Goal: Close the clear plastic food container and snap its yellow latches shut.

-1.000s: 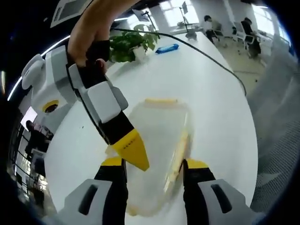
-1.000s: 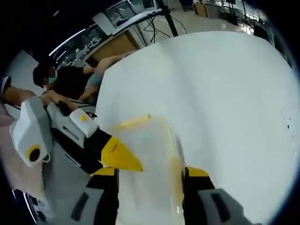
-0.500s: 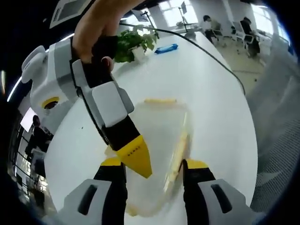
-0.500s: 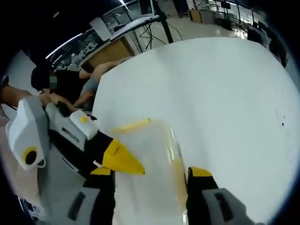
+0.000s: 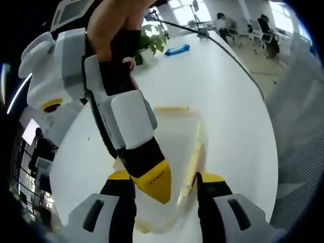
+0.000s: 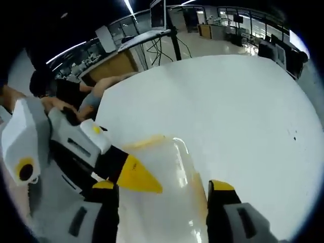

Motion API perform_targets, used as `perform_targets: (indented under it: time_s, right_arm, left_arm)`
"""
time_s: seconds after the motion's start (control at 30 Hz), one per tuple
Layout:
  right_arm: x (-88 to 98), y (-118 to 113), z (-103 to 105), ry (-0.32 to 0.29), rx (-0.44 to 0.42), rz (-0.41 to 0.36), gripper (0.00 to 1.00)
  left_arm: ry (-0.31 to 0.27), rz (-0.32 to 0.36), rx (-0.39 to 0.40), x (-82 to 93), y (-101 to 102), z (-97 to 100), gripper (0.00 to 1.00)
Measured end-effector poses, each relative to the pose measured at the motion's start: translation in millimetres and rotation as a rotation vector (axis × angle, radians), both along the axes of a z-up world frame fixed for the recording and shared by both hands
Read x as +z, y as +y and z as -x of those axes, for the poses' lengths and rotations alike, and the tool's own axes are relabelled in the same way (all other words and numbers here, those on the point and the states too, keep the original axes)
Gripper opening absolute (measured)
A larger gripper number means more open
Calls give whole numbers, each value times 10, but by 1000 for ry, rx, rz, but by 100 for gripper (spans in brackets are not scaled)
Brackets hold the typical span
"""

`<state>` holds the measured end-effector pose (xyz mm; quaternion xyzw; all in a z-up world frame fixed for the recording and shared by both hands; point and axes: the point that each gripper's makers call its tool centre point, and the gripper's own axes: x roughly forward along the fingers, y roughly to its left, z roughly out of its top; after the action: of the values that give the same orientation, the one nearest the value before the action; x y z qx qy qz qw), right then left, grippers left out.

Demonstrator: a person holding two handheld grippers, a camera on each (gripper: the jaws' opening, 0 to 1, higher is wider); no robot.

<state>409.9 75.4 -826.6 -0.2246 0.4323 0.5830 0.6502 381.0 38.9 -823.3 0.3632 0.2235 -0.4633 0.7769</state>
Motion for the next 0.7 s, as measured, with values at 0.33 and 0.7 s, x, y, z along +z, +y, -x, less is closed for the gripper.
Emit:
perform_targets:
  time_s: [0.33, 0.7]
  right_arm:
    - [-6, 38, -68, -8, -51, -21, 69]
    - [-1, 363, -400, -7, -31, -40, 68]
  left_arm:
    - [-24, 2, -1, -8, 10, -7, 46]
    - [-47, -42, 29, -20, 336, -362, 45]
